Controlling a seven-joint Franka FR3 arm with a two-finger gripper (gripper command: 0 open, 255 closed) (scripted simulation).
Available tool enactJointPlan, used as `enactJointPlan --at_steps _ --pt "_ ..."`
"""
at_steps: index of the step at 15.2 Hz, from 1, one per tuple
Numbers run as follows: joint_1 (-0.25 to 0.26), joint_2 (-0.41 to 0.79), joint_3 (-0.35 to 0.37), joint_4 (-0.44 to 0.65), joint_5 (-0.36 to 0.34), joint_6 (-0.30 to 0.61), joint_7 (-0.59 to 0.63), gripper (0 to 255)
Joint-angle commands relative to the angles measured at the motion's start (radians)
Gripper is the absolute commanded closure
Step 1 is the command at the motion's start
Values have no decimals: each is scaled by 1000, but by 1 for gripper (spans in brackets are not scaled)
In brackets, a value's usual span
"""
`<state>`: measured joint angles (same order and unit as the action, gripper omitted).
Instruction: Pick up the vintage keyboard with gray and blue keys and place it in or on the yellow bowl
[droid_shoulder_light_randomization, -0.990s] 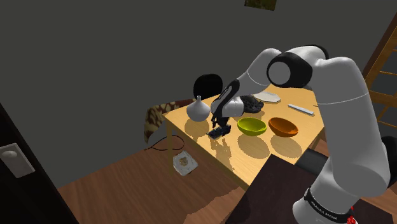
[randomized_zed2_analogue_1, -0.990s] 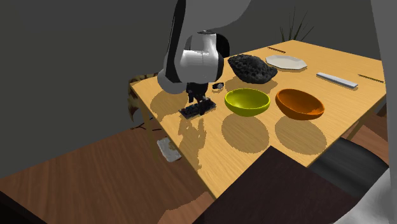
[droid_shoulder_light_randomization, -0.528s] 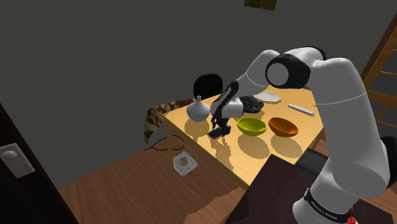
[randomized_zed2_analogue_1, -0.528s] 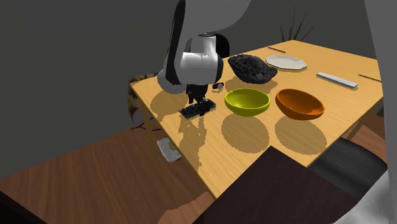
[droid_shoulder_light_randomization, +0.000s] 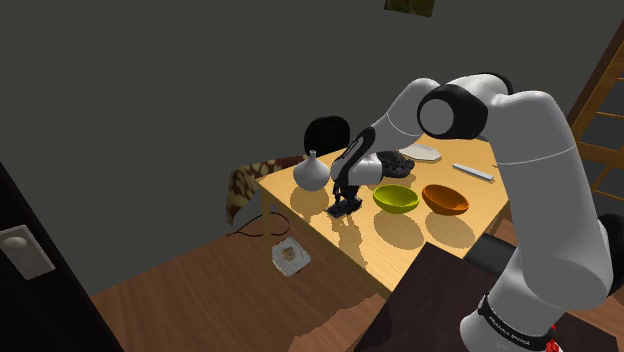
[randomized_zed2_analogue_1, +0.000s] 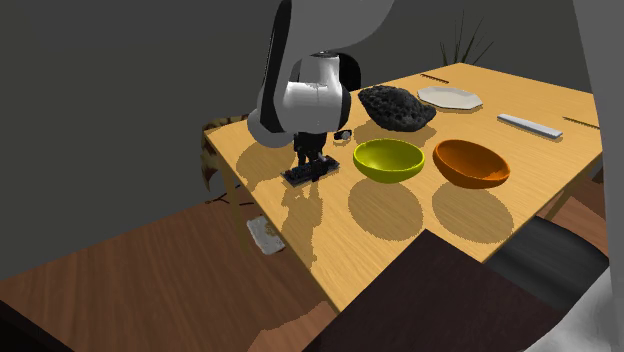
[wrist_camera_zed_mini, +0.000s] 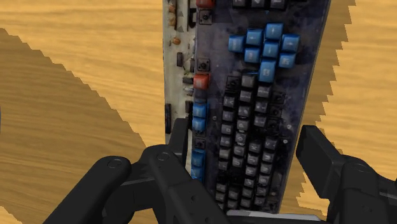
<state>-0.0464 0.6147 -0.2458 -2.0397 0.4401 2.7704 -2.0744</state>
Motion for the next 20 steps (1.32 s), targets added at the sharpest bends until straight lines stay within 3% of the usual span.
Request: enactJointPlan --at_steps 1,20 --pt "0 1 0 -1 0 0 0 255" --pt "79 -189 -104 -36 -111 -155 87 255"
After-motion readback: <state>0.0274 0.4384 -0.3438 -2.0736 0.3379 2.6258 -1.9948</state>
